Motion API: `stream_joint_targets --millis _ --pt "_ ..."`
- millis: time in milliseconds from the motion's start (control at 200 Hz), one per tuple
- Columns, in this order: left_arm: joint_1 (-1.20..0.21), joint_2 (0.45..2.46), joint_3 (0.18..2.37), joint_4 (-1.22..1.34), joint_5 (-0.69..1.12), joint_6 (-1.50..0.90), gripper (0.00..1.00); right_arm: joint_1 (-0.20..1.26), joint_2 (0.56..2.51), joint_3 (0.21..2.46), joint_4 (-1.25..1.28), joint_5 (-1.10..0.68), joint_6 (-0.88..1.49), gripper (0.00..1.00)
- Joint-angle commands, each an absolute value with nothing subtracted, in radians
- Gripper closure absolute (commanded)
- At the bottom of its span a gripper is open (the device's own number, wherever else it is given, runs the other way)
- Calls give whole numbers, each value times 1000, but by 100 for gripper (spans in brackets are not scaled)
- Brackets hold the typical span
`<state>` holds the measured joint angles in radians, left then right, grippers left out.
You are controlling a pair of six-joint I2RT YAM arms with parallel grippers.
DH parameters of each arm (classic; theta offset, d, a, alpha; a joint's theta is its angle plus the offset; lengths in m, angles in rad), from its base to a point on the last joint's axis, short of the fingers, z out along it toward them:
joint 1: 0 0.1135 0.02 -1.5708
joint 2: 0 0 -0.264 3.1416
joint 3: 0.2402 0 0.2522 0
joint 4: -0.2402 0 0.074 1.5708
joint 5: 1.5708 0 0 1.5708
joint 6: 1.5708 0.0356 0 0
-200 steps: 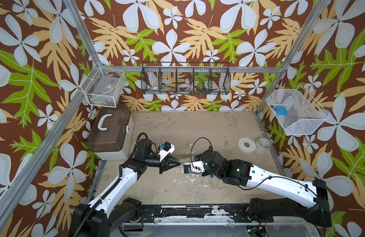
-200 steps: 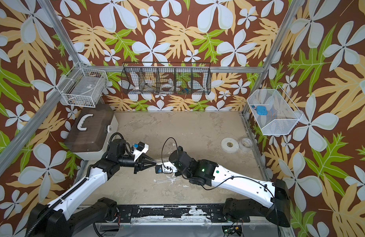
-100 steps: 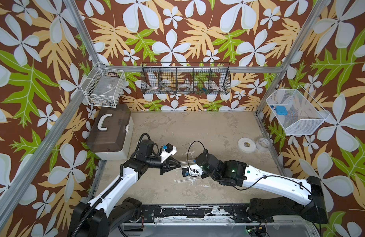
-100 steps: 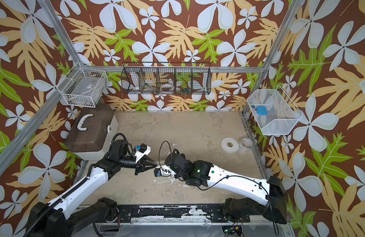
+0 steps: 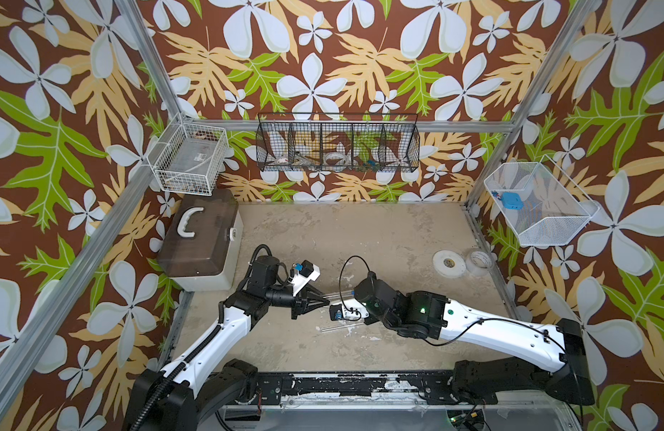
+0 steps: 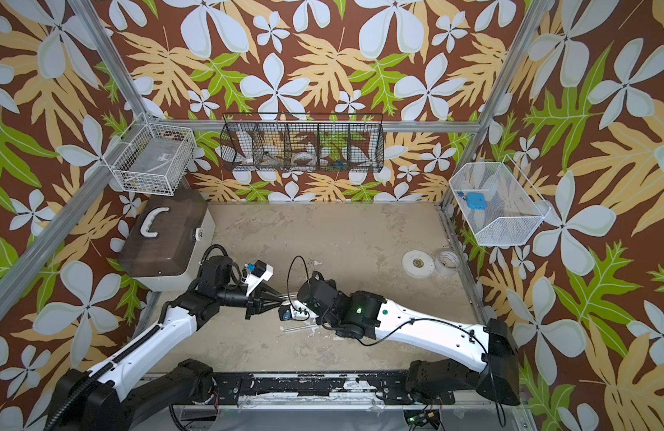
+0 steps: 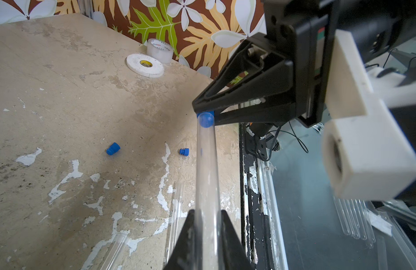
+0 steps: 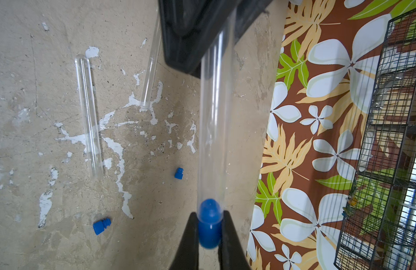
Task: Insert stoppers into test tubes
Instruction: Insert the stopper into the test tube.
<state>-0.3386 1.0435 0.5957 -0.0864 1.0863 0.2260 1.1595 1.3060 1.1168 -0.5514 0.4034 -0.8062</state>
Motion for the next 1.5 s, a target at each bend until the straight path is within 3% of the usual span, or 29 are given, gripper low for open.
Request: stream_joint_targets --millis 0,370,621,731,911,1081,1171,1256,1497 --pt "-342 1042 594 15 1123 165 96 1163 1315 1136 -420 275 -761 99" --pt "-342 1040 592 25 1114 163 97 1166 1330 1145 -422 247 -755 98" --pt "-321 1019 577 27 1113 161 97 1160 1278 1113 -442 295 -754 62" --pt "-293 1004 566 51 1127 135 97 1120 1222 1115 -487 215 -674 47" --pt "-250 988 556 126 1167 44 99 1026 1110 1119 -525 -15 -460 44" --pt "-227 980 555 176 1192 -7 99 830 970 1034 -388 -238 -170 32" --pt "-224 979 555 180 1200 -10 100 660 961 1015 -332 -457 9 33" --pt "-222 980 554 190 1200 -19 100 554 1008 1034 -314 -629 147 41" --pt "-216 977 549 208 1221 -20 100 508 1136 1035 -200 -882 387 60"
